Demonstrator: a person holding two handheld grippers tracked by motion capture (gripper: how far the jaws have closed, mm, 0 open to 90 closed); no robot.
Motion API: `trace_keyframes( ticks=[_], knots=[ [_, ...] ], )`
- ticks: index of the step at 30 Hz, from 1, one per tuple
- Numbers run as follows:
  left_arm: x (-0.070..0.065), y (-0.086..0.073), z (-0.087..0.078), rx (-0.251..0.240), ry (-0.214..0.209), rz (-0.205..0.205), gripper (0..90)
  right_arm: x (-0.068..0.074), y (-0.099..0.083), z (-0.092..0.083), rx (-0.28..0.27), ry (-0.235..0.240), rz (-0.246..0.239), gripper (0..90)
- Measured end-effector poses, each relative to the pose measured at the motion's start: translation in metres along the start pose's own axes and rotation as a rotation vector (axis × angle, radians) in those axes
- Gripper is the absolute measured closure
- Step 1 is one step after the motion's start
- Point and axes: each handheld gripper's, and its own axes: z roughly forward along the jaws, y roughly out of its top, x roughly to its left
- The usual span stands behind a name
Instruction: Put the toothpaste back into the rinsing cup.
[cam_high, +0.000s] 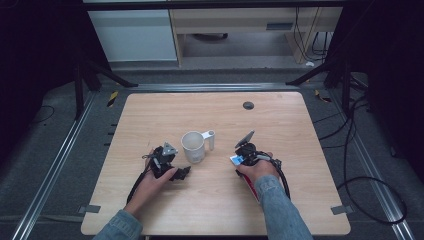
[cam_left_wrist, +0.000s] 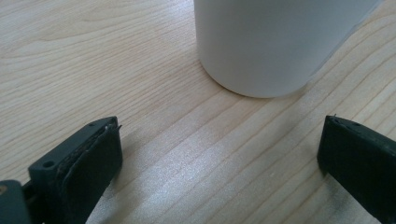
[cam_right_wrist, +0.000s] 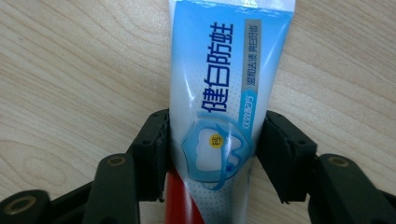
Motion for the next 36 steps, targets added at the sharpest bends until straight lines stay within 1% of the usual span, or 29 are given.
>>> trace_keyframes(
  ticks=[1, 4, 7, 11, 12, 13, 15, 19, 21, 24, 27, 28, 30, 31, 32, 33, 34, 36],
  knots=[
    [0.0, 0.0, 0.0, 0.0, 0.0, 0.0, 0.0, 0.001, 0.0, 0.0, 0.004, 0.0, 0.004, 47.4],
    [0.0, 0.0, 0.0, 0.0, 0.0, 0.0, 0.0, 0.002, 0.0, 0.0, 0.006, -0.016, -0.012, 50.7],
    [0.0, 0.0, 0.0, -0.001, 0.0, 0.0, 0.0, 0.002, 0.0, -0.001, 0.009, -0.014, -0.023, 52.9],
    [0.0, 0.0, 0.0, -0.001, 0.0, 0.0, 0.0, 0.002, 0.001, -0.004, 0.008, -0.011, -0.033, 59.5],
    [0.0, 0.0, 0.0, 0.0, 0.0, 0.0, 0.0, 0.002, 0.001, -0.004, 0.009, -0.017, -0.036, 60.8],
    [0.0, 0.0, 0.0, -0.001, 0.0, 0.0, 0.0, 0.002, 0.001, -0.005, 0.006, -0.011, -0.041, 62.2],
    [0.0, 0.0, 0.0, 0.0, 0.0, 0.0, 0.0, 0.003, 0.0, -0.007, -0.007, -0.012, -0.047, 65.9],
    [0.0, 0.0, 0.0, -0.001, 0.0, 0.0, 0.0, 0.003, -0.001, -0.011, -0.014, -0.017, -0.061, 70.8],
    [0.0, 0.0, 0.0, -0.001, 0.0, 0.0, 0.0, 0.002, -0.001, -0.012, -0.013, -0.013, -0.071, 72.0],
    [0.0, 0.0, 0.0, -0.001, 0.0, 0.0, 0.0, 0.002, 0.001, -0.015, -0.009, -0.011, -0.069, 72.8],
    [0.0, 0.0, 0.0, -0.001, 0.0, 0.0, 0.0, 0.002, 0.003, -0.02, -0.016, -0.013, -0.088, 73.2],
    [0.0, 0.0, 0.0, -0.001, 0.0, 0.0, 0.0, 0.002, 0.004, -0.021, -0.019, -0.013, -0.083, 73.3],
    [0.0, 0.0, 0.0, -0.001, 0.0, -0.001, 0.0, 0.001, 0.008, -0.027, -0.012, -0.027, -0.093, 73.3],
    [0.0, 0.0, 0.0, -0.001, 0.0, -0.001, 0.0, 0.001, 0.008, -0.027, -0.012, -0.027, -0.093, 73.3],
    [0.0, 0.0, 0.0, -0.003, 0.0, -0.003, 0.0, -0.001, 0.01, -0.03, -0.011, -0.033, -0.104, 73.4],
    [0.0, 0.0, 0.0, -0.003, 0.0, -0.003, 0.0, -0.001, 0.01, -0.03, -0.011, -0.033, -0.104, 73.4],
    [0.0, 0.0, 0.0, -0.003, 0.0, -0.003, 0.0, -0.002, 0.011, -0.034, -0.015, -0.042, -0.105, 73.5],
    [0.0, 0.0, 0.0, -0.003, 0.0, -0.004, 0.0, -0.004, 0.012, -0.037, -0.013, -0.05, -0.104, 73.6]
  ],
)
